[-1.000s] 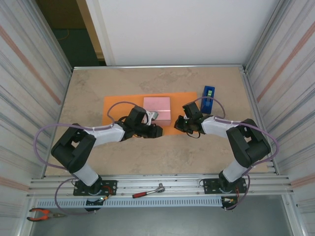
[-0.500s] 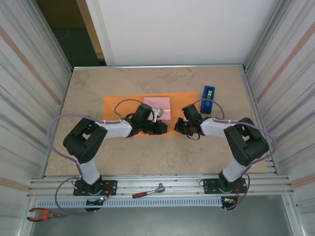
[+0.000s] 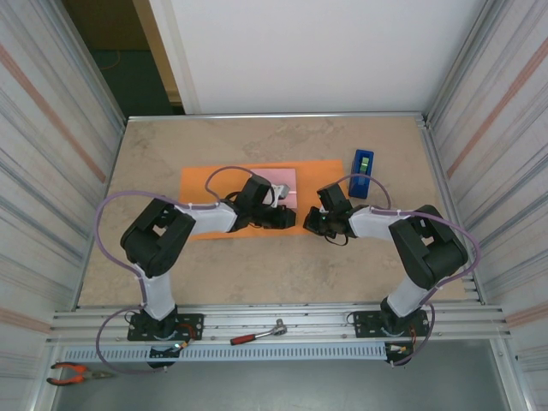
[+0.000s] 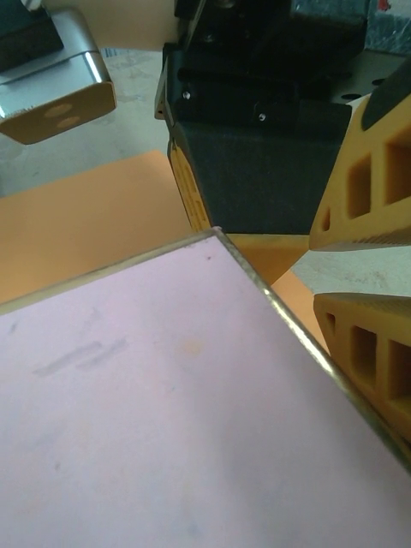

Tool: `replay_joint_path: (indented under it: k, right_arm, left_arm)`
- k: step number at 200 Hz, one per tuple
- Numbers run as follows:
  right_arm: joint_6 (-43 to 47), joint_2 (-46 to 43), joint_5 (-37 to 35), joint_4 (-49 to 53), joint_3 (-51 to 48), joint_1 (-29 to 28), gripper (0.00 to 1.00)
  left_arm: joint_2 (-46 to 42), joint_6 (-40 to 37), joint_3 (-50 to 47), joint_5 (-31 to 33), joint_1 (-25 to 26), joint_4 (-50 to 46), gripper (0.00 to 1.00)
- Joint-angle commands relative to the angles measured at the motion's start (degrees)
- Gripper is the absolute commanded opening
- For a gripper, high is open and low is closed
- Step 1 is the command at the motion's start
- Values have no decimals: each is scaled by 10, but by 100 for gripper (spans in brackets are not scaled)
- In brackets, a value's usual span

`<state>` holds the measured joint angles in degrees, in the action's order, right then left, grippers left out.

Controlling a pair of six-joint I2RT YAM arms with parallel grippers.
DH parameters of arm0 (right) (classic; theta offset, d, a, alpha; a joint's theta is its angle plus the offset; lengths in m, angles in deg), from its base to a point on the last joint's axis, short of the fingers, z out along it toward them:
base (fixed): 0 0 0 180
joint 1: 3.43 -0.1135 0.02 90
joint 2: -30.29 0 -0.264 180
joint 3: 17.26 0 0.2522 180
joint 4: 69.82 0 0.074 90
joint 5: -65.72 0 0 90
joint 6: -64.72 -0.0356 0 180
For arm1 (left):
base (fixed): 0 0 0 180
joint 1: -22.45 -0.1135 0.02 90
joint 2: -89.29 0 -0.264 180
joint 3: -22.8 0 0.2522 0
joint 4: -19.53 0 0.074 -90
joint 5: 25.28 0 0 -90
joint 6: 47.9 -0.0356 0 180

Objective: Wrap the gift box in paper

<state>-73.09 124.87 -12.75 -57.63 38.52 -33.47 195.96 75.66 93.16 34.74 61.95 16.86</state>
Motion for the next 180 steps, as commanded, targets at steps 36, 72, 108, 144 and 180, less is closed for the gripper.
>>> replay_joint_path:
  k: [36, 72, 108, 144, 180]
  right_arm:
    - [-12, 5, -13, 1, -15, -6, 0]
    - [-14, 7, -12, -3, -19, -8, 0]
    - [-16, -2, -14, -1, -24, -13, 0]
    - [-29, -17, -23, -3, -44, -31, 0]
    - [-52, -43, -36, -6, -75, -60, 0]
  left_arm:
    - [11, -26, 25, 9, -6, -21, 21]
    - [9, -31, 26, 5, -7, -25, 21]
    - [-35, -38, 4, -19, -7, -30, 23]
    - [-131, -33, -49, -38, -7, -35, 27]
    - [-224, -21, -104, -33, -30, -40, 29]
